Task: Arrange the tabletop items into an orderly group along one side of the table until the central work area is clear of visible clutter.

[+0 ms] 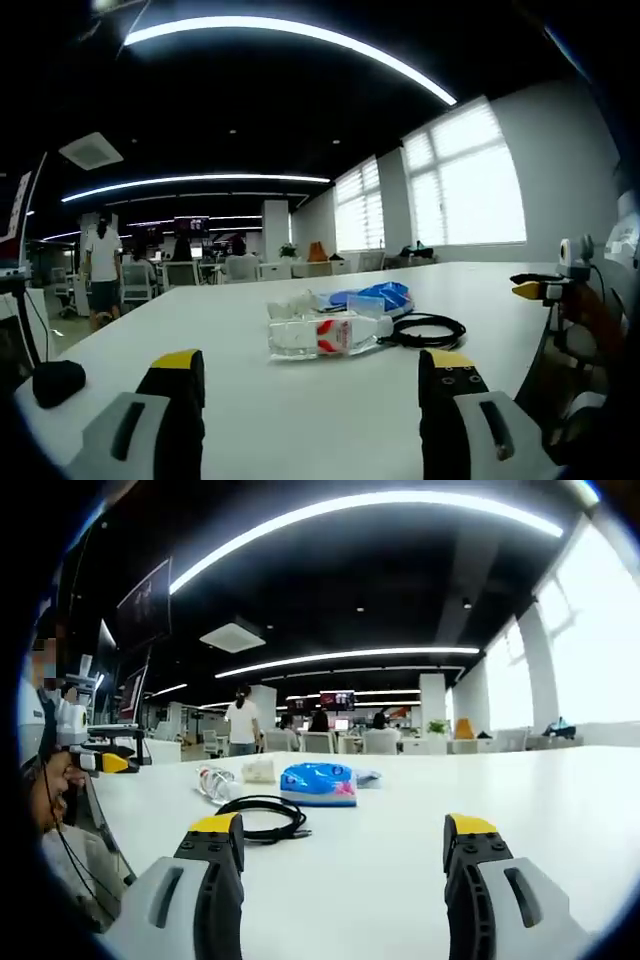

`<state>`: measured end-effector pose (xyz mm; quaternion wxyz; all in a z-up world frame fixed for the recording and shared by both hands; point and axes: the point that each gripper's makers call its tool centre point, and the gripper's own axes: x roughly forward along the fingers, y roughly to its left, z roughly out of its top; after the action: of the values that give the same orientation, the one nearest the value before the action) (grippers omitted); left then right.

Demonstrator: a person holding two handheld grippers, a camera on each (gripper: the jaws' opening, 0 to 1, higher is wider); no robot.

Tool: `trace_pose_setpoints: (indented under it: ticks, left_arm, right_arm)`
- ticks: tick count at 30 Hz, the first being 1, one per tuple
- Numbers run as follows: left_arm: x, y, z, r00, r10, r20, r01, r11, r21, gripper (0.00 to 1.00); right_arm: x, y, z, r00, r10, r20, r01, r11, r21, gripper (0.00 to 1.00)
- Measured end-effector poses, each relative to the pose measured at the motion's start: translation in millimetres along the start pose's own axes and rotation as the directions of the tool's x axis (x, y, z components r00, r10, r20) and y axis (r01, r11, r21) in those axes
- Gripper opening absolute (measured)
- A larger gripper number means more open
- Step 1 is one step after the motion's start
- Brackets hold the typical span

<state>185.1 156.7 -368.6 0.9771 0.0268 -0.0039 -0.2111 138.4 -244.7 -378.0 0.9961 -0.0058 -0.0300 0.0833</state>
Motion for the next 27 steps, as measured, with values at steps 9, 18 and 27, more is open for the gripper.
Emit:
trace_pose_setpoints:
  ticks: [9, 18, 27]
  left_arm:
    - [0.9, -3.6, 0.7, 1.000, -0.014, -0.003, 0.014, 1.000, 0.005, 0.87]
    - [0.9, -4.1, -0.1, 1.000, -0.018, -0.007, 0.018, 1.000, 0.010, 0.87]
    - [0.5, -3.8, -0.5, 1.000, -0.018, -0.008, 0.018, 1.000, 0.010, 0.87]
  right_arm:
    - [-1.0, -1.2, 0.5, 1.000, -0.003, 0.001, 0.003, 1.000, 0.003, 0.79]
    - [-1.7, -0.7, -0.5, 1.000, -0.003, 0.002, 0.003, 1.000, 0.009, 0.78]
    - [-0.7, -0.7, -2.4, 1.000, 0.000, -0.008, 0.000, 1.000, 0.002, 0.78]
